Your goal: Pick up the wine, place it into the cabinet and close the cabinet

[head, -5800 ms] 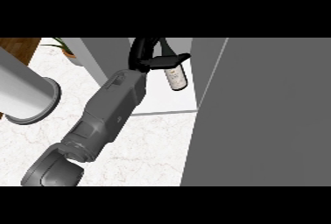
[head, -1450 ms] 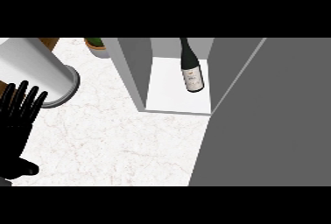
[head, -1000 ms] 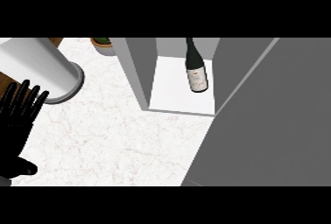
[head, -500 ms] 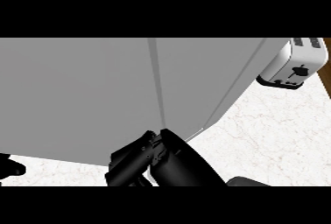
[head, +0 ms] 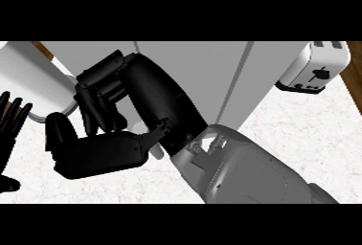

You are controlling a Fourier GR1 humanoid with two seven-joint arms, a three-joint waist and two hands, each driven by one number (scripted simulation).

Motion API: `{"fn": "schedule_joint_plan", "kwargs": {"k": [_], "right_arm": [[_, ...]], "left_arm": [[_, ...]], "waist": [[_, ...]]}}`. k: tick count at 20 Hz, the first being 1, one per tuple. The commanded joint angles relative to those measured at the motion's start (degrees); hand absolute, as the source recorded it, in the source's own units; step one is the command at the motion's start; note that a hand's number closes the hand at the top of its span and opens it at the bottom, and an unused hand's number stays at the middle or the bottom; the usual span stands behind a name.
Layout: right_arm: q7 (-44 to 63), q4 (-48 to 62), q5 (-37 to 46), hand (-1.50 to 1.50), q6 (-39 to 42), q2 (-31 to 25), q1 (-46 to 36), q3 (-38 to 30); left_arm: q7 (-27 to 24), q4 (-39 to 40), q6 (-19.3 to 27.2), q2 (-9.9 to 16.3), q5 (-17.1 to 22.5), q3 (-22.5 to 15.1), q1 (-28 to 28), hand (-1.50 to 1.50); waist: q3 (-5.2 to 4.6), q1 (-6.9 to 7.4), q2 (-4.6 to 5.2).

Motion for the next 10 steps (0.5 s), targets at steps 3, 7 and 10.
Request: {"fn": "schedule_joint_plan", "kwargs": {"k": [3,7,10], "right_arm": [[-9.41,8.79,-2.68,1.50,1.07,0.61,4.15,-0.73],[-9.50,13.88,-0.22,1.50,6.43,0.61,2.81,-7.39],[-12.60,20.45,0.01,1.50,10.02,0.62,0.07,-9.85]], "left_arm": [[1.30,0.15,-1.49,0.00,0.47,2.48,-0.08,-1.50],[1.25,1.92,-1.71,-1.45,-1.76,2.66,-2.42,-1.50],[-0.91,5.99,-4.65,-1.87,-3.06,3.94,-2.32,-1.50]], "waist": [[0.07,-0.64,-0.06],[0.07,-1.10,-0.08],[0.04,-0.94,0.02]]}}
